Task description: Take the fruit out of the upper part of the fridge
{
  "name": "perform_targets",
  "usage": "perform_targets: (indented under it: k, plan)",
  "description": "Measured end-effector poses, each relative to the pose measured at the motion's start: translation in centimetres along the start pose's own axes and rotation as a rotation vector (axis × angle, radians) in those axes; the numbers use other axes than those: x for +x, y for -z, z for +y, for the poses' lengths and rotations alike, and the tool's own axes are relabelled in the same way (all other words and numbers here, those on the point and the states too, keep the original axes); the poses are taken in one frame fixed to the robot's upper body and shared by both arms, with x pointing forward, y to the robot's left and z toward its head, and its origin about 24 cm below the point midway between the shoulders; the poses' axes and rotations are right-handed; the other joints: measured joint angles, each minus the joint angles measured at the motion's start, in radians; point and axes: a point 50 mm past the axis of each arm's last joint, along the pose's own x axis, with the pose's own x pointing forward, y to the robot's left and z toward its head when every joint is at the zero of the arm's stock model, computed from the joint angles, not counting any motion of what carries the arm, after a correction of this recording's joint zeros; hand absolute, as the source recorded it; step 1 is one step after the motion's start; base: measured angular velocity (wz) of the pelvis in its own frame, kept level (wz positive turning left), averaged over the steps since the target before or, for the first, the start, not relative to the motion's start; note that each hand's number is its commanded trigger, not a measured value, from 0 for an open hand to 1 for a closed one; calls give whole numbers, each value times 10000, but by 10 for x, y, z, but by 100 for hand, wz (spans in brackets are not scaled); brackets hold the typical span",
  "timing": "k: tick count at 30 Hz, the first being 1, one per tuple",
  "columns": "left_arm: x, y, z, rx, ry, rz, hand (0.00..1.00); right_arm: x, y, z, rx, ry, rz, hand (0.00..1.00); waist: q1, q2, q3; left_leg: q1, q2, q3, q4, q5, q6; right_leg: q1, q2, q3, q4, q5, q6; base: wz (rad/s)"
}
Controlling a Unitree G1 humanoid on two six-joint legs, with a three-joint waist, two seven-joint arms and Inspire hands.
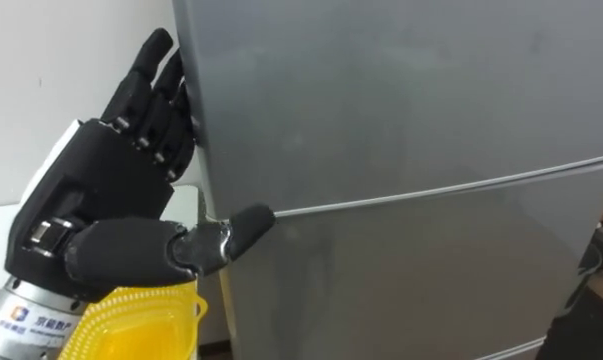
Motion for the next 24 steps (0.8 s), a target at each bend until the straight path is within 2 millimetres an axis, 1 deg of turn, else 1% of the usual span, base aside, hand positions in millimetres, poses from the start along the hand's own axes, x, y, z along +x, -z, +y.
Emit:
perform_targets:
  k: [3, 5, 7, 9, 11, 15, 18, 20, 24]
  plan:
    - [0, -2, 4, -3, -321, -146, 100, 0, 1, 1, -181, -34, 40, 0, 3, 17, 12, 3, -12, -3, 0, 0, 0, 9, -8, 2, -2, 6, 11, 0]
    - [1, -3, 3, -9, -314, -259, 100, 0, 0, 2, -325, -43, 51, 0, 2, 33, 33, 5, -16, -4, -1, 0, 0, 20, -11, 2, -6, 11, 18, 0]
    - [2, -5, 3, -58, -308, -432, 100, 0, 1, 2, -344, -63, 70, 0, 0, 62, 78, 8, -21, -4, 0, 0, 0, 29, -13, 1, -8, 16, 26, 0]
    - [2, -6, 2, -85, -262, -522, 100, 0, 1, 3, -355, -127, 99, 0, -3, 69, 81, 8, -22, -3, 1, 0, 0, 29, -13, 0, -6, 16, 27, 0]
    - [3, -5, -2, -149, -114, -487, 100, 0, 0, 3, -375, -153, 83, 0, -44, 74, 86, 4, -20, -3, 2, 1, 1, 29, -10, 0, -4, 16, 27, 0]
    - [5, -3, -14, -719, 610, -601, 100, 0, 1, 3, -579, -161, 126, 0, -71, 76, 99, 8, -20, 0, 7, 1, 1, 26, -4, 17, 9, 16, 27, 0]
    - [5, -2, -21, -1118, 1143, -633, 96, 0, 2, 4, -688, -260, 194, 0, -51, 47, 113, 15, -25, 5, 7, 1, 1, 20, -5, 24, 20, 17, 29, 0]
    - [5, -2, -23, -1350, 1342, -619, 96, 1, 1, 4, -771, -270, 213, 0, -49, 29, 124, 19, -28, 9, 7, 1, 1, 18, -3, 41, 20, 20, 34, 0]
    - [5, -1, -29, -1472, 1567, -662, 95, 1, 0, 4, -848, -255, 163, 0, -50, 16, 108, -25, -32, 9, 18, 0, 1, -2, -12, 35, -10, 29, 45, 0]
